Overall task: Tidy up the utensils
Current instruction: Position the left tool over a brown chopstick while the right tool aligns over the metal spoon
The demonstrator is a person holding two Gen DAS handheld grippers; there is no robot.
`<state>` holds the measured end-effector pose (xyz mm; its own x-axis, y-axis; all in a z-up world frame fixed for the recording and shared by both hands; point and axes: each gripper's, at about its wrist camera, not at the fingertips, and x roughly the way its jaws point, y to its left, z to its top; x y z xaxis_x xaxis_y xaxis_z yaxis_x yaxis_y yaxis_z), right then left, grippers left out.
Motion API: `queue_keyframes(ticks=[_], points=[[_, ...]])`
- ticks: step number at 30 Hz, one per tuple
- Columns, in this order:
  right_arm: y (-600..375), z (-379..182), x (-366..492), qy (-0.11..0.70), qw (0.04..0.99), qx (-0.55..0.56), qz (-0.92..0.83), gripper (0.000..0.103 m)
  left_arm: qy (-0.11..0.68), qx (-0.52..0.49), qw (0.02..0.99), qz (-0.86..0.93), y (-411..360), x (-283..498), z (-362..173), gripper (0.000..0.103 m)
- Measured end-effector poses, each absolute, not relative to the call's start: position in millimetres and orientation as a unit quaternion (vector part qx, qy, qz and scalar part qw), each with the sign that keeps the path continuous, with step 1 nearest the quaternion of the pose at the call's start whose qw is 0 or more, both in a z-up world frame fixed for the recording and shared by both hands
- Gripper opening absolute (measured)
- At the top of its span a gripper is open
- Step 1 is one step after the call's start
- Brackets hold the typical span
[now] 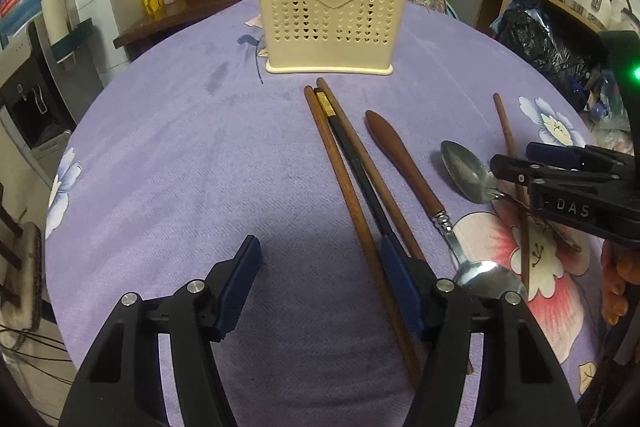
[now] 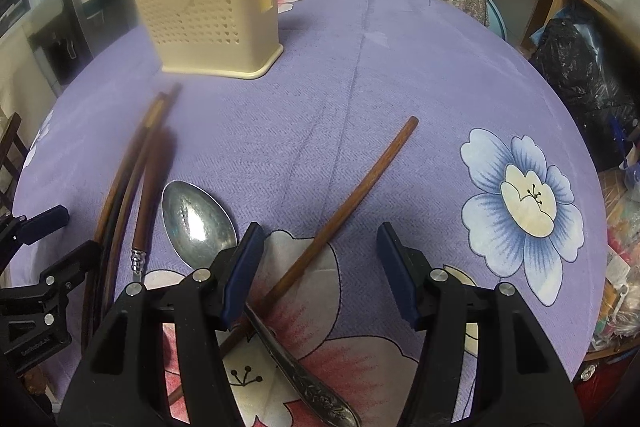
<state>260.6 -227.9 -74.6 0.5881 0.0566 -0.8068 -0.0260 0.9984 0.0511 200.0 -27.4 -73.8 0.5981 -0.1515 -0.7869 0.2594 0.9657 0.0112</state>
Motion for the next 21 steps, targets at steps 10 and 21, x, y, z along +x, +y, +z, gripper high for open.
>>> queue_keyframes(ticks=[10, 21], points=[[-221, -61, 258, 0.406, 0.913, 0.001, 0.038, 0.059, 0.437, 0.039, 0.895, -0.085, 10, 209, -73, 0.065], [-190, -61, 246, 0.412, 0.871, -0.109, 0.246, 0.064, 0.435, 0.016, 0.896, -0.085, 19, 208, -70, 0.064]])
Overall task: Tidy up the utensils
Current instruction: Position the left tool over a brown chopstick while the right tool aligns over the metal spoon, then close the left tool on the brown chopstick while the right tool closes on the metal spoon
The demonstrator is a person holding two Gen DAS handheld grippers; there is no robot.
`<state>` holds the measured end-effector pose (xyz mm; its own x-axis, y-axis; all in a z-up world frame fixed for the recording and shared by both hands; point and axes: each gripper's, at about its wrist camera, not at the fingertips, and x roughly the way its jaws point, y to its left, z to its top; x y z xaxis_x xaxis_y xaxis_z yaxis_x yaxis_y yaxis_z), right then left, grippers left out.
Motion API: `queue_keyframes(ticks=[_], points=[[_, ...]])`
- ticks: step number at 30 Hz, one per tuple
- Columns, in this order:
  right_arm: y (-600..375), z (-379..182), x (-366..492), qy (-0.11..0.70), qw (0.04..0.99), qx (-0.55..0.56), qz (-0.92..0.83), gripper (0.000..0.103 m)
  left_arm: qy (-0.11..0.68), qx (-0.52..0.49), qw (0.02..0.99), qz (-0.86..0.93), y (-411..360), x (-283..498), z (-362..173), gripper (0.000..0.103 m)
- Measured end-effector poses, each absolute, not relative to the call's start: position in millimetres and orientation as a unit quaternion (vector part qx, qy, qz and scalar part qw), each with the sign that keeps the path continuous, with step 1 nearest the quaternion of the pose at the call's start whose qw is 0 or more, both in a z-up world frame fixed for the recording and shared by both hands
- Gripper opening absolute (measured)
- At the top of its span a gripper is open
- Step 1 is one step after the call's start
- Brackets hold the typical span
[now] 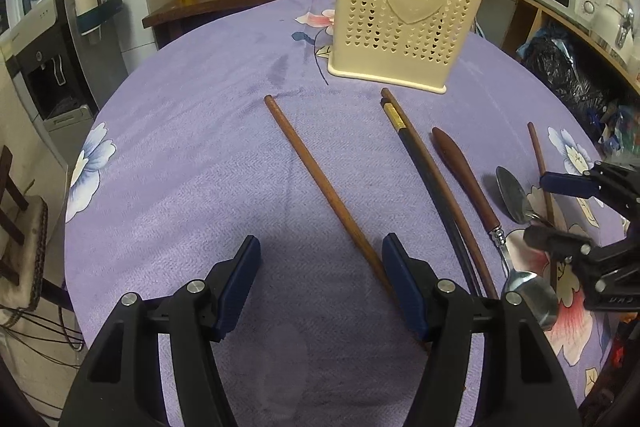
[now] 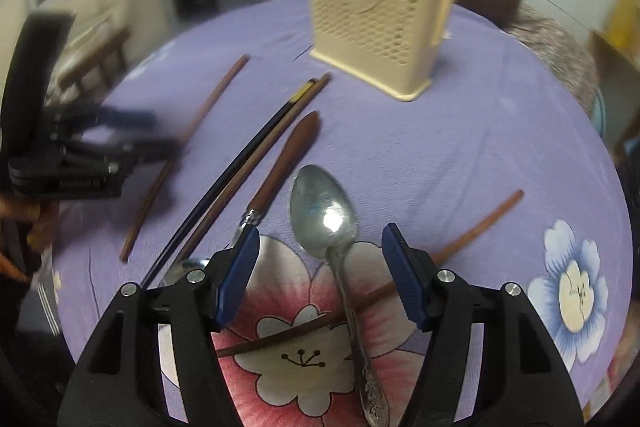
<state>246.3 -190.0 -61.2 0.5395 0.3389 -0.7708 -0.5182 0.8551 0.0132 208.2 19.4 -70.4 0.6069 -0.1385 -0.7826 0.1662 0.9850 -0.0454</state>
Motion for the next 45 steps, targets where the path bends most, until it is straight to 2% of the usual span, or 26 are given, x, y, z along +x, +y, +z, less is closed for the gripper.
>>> queue_keyframes(ticks=[8, 12, 15, 21, 28, 31, 36, 39, 41, 45], points=[[-182, -71, 267, 0.439, 0.854, -0.113, 0.256, 0.062, 0.437, 0.012, 0.896, -0.079, 28, 209, -71, 0.064], [-175, -69, 276, 0.445, 0.85, -0.114, 0.256, 0.051, 0.437, 0.004, 0.896, -0.077, 34, 214, -70, 0.064], [-174, -69, 278, 0.452, 0.849, -0.113, 0.25, 0.039, 0.44, 0.002, 0.895, -0.077, 37, 220, -70, 0.064], [-177, -65, 278, 0.451, 0.854, -0.087, 0.244, 0.039, 0.444, 0.006, 0.893, -0.077, 38, 234, -70, 0.064], [-218, -18, 253, 0.385, 0.903, 0.006, 0.189, 0.039, 0.461, -0.001, 0.884, -0.076, 36, 275, -67, 0.064], [-234, 7, 232, 0.346, 0.924, 0.028, 0.163, 0.039, 0.466, 0.013, 0.882, -0.066, 28, 294, -67, 0.056], [-258, 33, 214, 0.314, 0.937, 0.064, 0.136, 0.038, 0.469, 0.049, 0.879, -0.066, 11, 311, -66, 0.034], [-266, 39, 209, 0.307, 0.941, 0.07, 0.128, 0.038, 0.47, 0.061, 0.878, -0.076, -1, 312, -66, 0.027], [-269, 41, 208, 0.306, 0.941, 0.078, 0.121, 0.038, 0.468, 0.066, 0.877, -0.081, -8, 311, -65, 0.016], [-268, 41, 208, 0.306, 0.941, 0.08, 0.118, 0.038, 0.466, 0.077, 0.878, -0.085, -17, 310, -65, 0.012]])
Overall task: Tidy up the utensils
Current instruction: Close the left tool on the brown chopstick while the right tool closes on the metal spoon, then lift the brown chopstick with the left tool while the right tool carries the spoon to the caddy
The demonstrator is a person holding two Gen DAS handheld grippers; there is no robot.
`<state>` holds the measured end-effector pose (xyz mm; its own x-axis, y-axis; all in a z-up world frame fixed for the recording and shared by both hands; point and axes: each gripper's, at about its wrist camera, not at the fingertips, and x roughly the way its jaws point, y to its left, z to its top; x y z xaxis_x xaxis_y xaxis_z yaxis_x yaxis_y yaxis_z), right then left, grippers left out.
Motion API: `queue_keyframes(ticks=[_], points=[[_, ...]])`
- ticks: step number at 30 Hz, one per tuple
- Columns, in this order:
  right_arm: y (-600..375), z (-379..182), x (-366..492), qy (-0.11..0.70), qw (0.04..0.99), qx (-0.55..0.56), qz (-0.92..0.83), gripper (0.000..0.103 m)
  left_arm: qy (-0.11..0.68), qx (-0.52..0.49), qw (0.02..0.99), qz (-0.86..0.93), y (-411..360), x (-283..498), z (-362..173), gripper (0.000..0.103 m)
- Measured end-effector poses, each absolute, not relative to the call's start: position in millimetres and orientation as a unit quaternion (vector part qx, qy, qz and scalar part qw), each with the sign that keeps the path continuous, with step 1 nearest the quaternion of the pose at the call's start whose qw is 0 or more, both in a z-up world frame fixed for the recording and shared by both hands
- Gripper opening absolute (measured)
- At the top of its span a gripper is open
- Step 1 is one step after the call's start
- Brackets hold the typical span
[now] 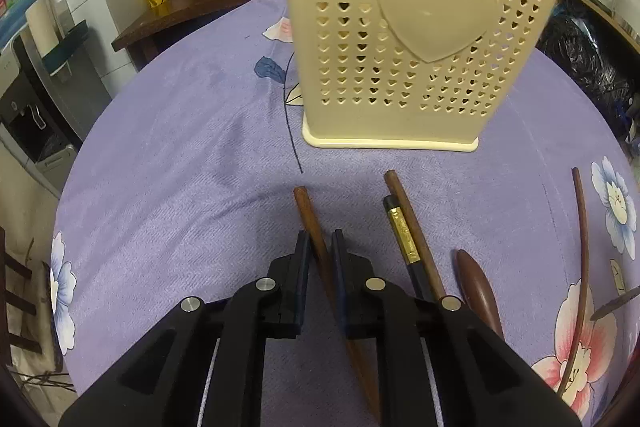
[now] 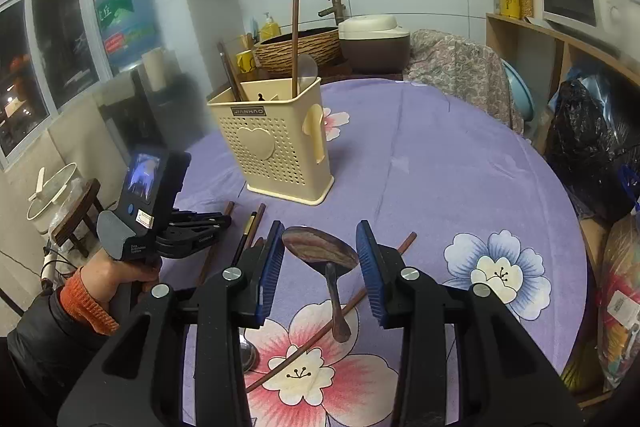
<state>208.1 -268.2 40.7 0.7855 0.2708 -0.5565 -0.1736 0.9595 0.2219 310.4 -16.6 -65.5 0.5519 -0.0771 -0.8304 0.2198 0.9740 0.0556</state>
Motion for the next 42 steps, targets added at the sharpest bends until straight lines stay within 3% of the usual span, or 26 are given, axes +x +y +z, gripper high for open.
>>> queue_keyframes(ticks=[14, 29, 42], points=[[-261, 42, 205, 0.299, 0.944, 0.08, 0.116, 0.038, 0.459, 0.056, 0.882, -0.091, -20, 311, -65, 0.008], [-254, 40, 205, 0.298, 0.941, 0.084, 0.136, 0.038, 0.41, 0.018, 0.902, -0.136, -16, 290, -23, 0.008], [-234, 68, 218, 0.274, 0.939, 0.084, 0.192, 0.038, 0.286, -0.043, 0.942, -0.169, 23, 258, 75, 0.008]])
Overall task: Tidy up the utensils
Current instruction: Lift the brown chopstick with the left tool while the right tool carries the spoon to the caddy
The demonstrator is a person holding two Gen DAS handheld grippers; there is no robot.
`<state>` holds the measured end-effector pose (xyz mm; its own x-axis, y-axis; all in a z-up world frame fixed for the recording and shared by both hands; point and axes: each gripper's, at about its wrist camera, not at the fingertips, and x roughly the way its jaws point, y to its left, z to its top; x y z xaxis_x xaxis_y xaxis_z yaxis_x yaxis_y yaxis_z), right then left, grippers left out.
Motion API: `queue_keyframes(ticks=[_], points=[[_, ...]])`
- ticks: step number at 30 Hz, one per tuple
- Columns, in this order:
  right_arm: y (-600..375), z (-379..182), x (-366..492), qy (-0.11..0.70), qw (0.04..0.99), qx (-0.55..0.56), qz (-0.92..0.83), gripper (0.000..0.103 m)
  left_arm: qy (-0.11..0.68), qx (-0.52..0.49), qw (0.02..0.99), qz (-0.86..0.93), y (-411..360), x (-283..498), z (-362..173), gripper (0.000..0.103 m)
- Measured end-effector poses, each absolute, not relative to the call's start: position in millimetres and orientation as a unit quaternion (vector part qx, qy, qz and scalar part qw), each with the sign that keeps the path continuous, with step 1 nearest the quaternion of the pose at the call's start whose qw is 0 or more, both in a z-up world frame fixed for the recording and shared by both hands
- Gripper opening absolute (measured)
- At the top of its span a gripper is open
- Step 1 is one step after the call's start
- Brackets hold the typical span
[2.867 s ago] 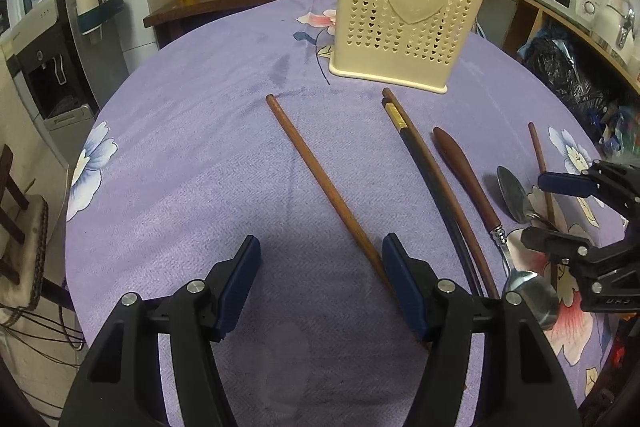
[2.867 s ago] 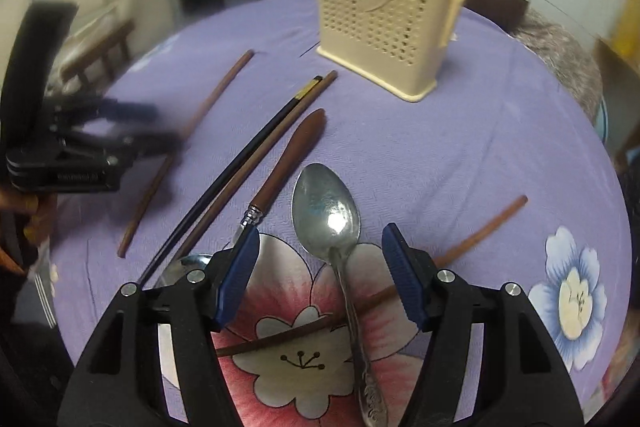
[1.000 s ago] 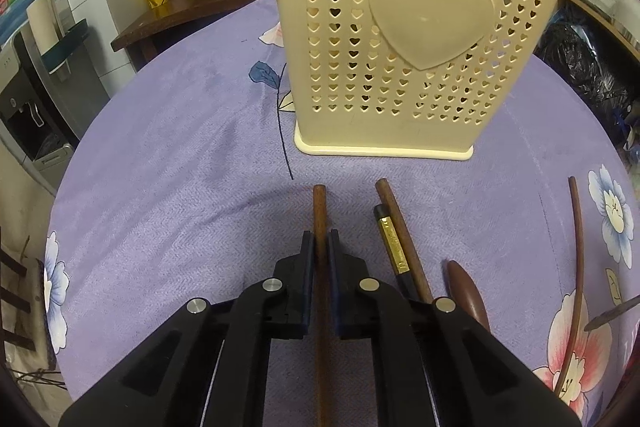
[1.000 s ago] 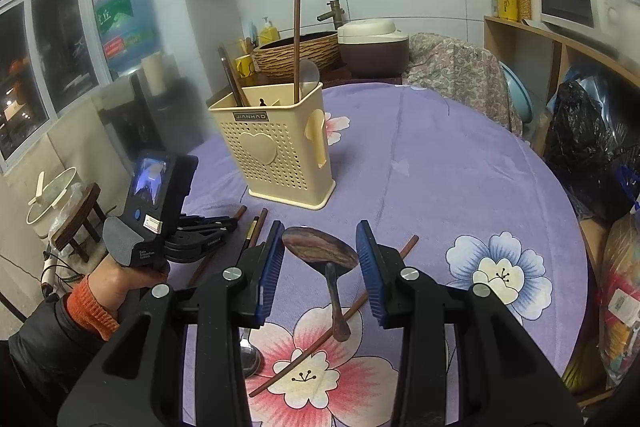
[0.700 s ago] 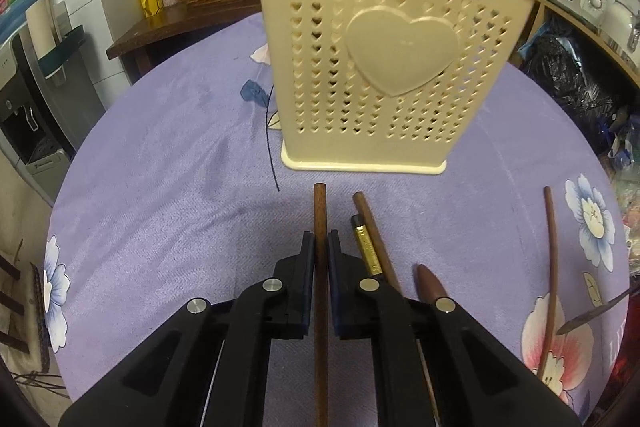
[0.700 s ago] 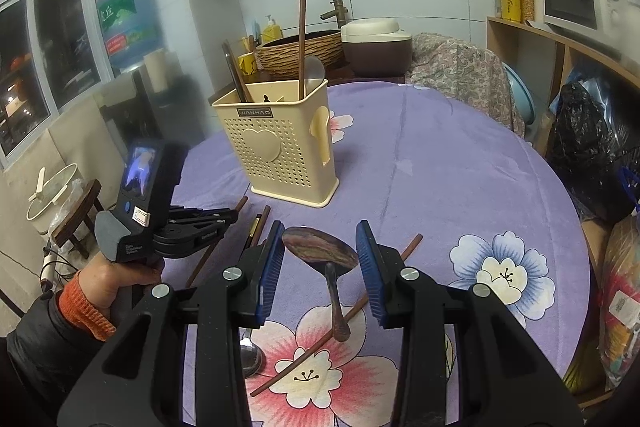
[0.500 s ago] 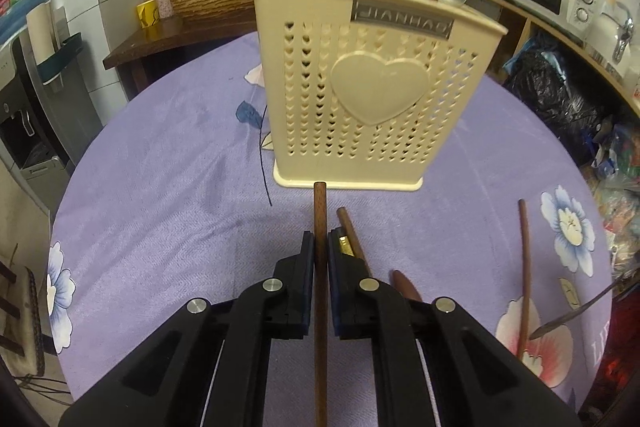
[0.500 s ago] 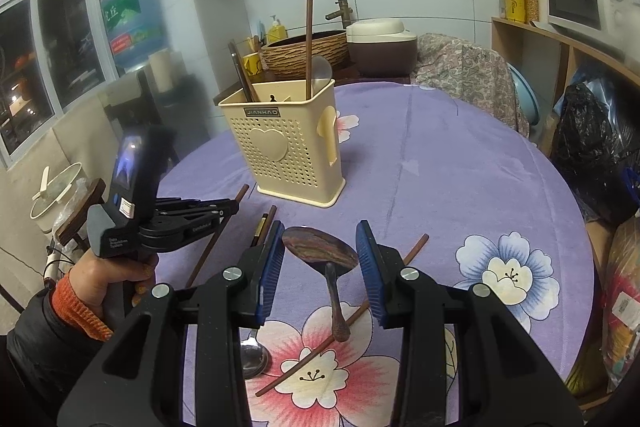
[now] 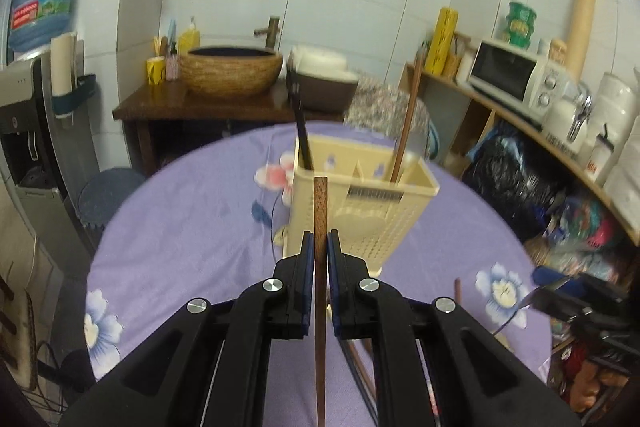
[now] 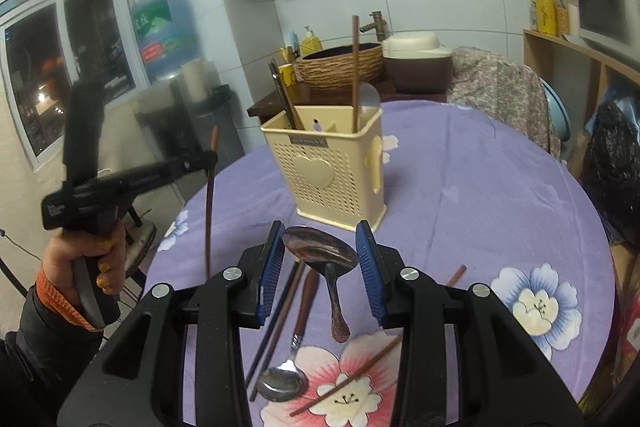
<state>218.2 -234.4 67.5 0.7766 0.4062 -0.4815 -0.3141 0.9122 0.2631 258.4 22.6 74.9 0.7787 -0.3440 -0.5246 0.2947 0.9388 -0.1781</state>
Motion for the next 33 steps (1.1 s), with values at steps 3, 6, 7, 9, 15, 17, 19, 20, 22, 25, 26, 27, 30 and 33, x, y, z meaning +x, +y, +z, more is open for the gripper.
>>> queue_keyframes(ticks=[3, 6, 7, 9, 15, 17, 19, 20, 22, 25, 26, 27, 30, 33], points=[[-227, 82, 226, 0.263, 0.94, 0.076, 0.203, 0.038, 0.257, -0.045, 0.95, -0.171, 24, 256, 100, 0.008], [-225, 101, 237, 0.255, 0.94, 0.078, 0.211, 0.038, 0.238, -0.051, 0.953, -0.179, 26, 259, 124, 0.008], [-225, 107, 241, 0.251, 0.941, 0.079, 0.212, 0.038, 0.234, -0.052, 0.953, -0.184, 25, 260, 132, 0.008], [-224, 122, 249, 0.243, 0.943, 0.078, 0.213, 0.038, 0.221, -0.052, 0.955, -0.189, 23, 262, 149, 0.008], [-227, 177, 279, 0.21, 0.952, 0.081, 0.207, 0.038, 0.185, -0.056, 0.962, -0.194, 19, 274, 203, 0.008], [-227, 198, 289, 0.189, 0.959, 0.077, 0.195, 0.038, 0.168, -0.059, 0.965, -0.19, 17, 280, 220, 0.008], [-228, 211, 299, 0.178, 0.962, 0.079, 0.192, 0.037, 0.153, -0.062, 0.969, -0.185, 13, 288, 233, 0.008], [-227, 218, 304, 0.173, 0.964, 0.079, 0.188, 0.038, 0.146, -0.064, 0.971, -0.18, 12, 294, 238, 0.008], [-223, 222, 313, 0.162, 0.968, 0.071, 0.177, 0.038, 0.137, -0.067, 0.973, -0.17, 10, 303, 237, 0.008], [-217, 210, 328, 0.168, 0.969, 0.072, 0.168, 0.038, 0.134, -0.068, 0.977, -0.152, 4, 317, 222, 0.008], [-215, 204, 332, 0.172, 0.969, 0.072, 0.163, 0.038, 0.138, -0.069, 0.977, -0.149, 3, 320, 216, 0.008], [-212, 195, 337, 0.177, 0.969, 0.07, 0.157, 0.038, 0.143, -0.072, 0.977, -0.143, 3, 326, 205, 0.008], [-207, 166, 350, 0.192, 0.968, 0.069, 0.144, 0.038, 0.159, -0.081, 0.976, -0.127, 4, 338, 176, 0.008], [-204, 137, 358, 0.206, 0.967, 0.071, 0.135, 0.038, 0.179, -0.092, 0.972, -0.118, 7, 344, 151, 0.008]])
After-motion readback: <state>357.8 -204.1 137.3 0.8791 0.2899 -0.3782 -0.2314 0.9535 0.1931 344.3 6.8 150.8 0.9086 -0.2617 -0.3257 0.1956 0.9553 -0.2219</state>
